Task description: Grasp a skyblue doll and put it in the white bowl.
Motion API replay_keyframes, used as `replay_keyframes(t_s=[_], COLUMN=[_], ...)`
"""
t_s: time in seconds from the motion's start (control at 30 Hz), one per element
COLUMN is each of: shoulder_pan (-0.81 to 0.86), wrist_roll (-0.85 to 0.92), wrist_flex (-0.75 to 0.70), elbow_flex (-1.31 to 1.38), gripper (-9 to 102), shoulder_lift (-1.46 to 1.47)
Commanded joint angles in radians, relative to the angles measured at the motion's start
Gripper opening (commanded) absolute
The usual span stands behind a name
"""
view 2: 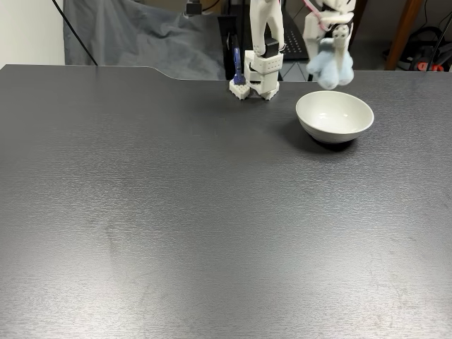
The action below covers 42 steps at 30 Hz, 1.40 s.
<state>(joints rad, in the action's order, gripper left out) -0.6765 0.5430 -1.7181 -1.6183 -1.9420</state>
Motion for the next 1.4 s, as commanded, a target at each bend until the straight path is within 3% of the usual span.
replay_keyframes(t_s=[0.0,0.43,0.67,1.37], shoulder_pan=[-0.078,-0.149,-0.149,-0.219], wrist_roll=[-0.014,-0.014,-0.015,-0.015], wrist_flex=[-0.052,-0.037,0.043,0.103], elbow_flex=[0.009,0.025,0.009,0.009], gripper=[-1,-1,-1,-1], shoulder_lift=[-0.071,-0.094,-0.207,-0.04])
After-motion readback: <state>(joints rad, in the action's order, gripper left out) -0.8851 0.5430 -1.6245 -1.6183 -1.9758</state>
